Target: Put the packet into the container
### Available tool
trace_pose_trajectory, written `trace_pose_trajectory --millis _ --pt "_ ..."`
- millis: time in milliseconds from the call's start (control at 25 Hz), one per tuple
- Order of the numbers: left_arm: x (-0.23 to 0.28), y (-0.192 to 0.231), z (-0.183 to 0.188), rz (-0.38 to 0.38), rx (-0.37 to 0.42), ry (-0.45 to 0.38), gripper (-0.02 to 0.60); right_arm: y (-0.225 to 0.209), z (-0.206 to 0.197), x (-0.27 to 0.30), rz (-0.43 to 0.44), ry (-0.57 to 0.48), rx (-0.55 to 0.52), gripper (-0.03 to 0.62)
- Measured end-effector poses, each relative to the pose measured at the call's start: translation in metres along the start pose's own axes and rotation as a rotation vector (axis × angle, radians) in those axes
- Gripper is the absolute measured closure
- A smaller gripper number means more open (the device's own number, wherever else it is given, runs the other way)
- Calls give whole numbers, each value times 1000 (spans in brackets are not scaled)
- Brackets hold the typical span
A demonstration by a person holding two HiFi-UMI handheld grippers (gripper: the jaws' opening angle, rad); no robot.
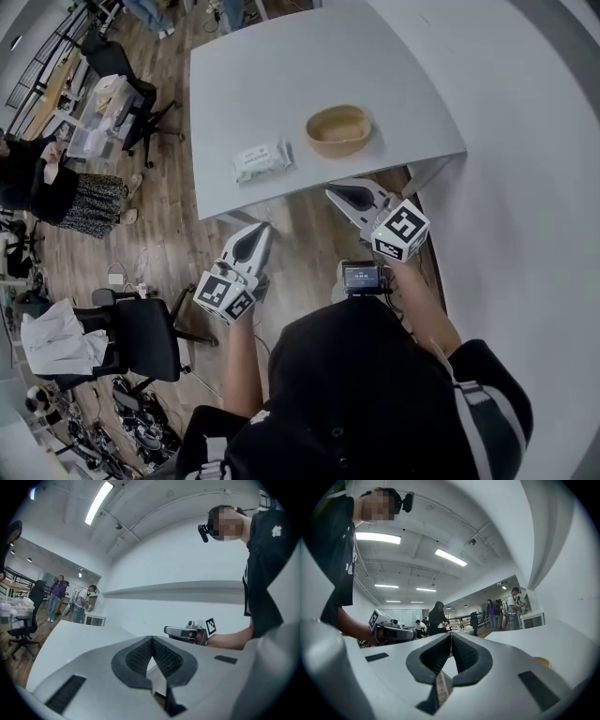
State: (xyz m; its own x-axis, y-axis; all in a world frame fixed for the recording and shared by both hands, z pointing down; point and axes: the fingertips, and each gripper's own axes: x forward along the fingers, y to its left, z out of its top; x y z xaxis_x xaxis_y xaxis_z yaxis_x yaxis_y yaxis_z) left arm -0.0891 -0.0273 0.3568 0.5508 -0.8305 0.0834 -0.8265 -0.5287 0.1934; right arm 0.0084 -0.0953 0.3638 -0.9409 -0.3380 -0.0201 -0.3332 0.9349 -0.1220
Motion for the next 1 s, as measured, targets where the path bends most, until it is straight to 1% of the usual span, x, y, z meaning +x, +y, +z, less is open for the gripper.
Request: trace_pose_trajectory --millis 160,320,440,600,720,880,1000 --pt "32 19 6 12 7 4 574 -28 2 21 44 7 5 571" --pt "55 34 5 -2 6 10 574 -48 -5 29 39 20 22 571" --pt "62 47 8 3 4 22 574 -57 -12 44 40 29 34 571" --pt "66 72 3 -6 3 23 574 -63 -22 72 53 57 20 571" --pt "69 92 -6 -11 -21 24 574 -66 -36 93 75 103 9 571" --pt "74 119 -6 5 -39 37 574 -74 -43 128 141 189 -37 571" --pt "68 144 -27 27 -60 49 574 -72 -65 156 193 263 -67 571"
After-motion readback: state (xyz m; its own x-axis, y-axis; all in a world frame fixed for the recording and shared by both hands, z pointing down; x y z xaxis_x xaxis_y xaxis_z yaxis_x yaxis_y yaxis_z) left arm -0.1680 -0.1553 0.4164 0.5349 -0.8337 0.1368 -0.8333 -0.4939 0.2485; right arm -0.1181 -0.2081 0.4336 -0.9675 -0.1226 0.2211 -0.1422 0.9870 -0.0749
